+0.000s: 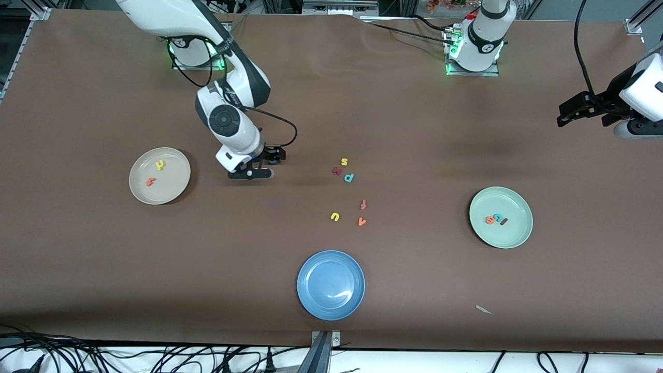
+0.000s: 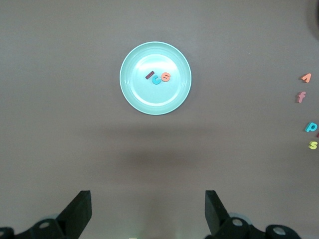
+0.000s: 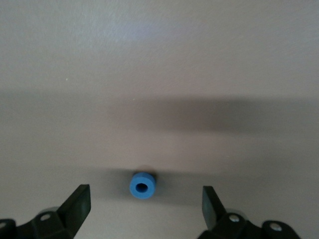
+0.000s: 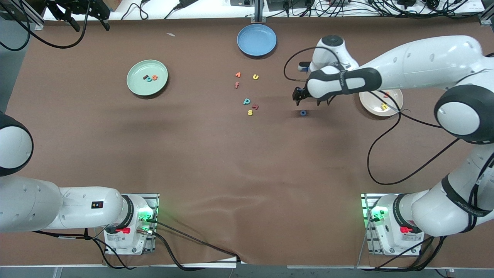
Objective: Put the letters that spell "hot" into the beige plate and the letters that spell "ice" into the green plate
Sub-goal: 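Reach the right gripper to the blue ring and close on it, then carry the blue ring to the beige plate and open the right gripper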
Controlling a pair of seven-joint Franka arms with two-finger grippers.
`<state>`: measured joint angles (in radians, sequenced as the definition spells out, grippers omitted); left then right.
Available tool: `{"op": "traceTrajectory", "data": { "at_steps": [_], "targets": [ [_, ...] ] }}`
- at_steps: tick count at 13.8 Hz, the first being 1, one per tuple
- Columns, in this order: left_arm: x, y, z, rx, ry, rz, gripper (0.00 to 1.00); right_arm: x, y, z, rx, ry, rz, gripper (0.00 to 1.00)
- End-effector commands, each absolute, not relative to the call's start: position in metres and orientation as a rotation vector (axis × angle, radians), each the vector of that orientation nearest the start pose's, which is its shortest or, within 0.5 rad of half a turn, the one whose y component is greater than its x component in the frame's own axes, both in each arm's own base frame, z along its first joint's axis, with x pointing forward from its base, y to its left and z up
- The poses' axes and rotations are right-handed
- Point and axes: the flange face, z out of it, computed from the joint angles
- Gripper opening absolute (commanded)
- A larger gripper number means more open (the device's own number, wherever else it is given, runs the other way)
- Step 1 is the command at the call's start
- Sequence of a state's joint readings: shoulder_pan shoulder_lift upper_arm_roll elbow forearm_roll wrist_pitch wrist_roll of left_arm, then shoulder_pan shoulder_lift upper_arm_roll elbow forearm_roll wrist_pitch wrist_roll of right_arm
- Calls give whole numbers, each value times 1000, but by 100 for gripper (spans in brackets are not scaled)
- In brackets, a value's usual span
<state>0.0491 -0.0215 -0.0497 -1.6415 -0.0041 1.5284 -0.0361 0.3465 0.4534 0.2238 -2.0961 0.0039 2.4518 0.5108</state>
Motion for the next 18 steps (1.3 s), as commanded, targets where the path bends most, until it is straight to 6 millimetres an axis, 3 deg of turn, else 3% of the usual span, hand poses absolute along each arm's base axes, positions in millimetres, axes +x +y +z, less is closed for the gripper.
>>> {"op": "traceTrajectory", "data": {
  "at_steps": [1,5,6,11,14,16,18],
  "targets": [
    [544,1,603,-3151,-46,97,100,483,316,193,-3087,-41,204,99],
    [551,6,597,-3152,-59,90,100,478,314,185,-3096,-39,238,86],
    [551,8,596,-3150,-59,92,100,477,315,183,-3094,-41,237,77],
    [555,9,590,-3154,-54,104,100,471,325,175,-3094,-69,246,74],
    [555,8,588,-3157,-52,109,100,472,324,175,-3100,-84,235,62],
    [557,8,586,-3151,-51,114,100,472,325,175,-3101,-88,231,61],
    [557,12,586,-3148,-61,113,100,471,325,172,-3101,-90,236,54]
  ]
}}
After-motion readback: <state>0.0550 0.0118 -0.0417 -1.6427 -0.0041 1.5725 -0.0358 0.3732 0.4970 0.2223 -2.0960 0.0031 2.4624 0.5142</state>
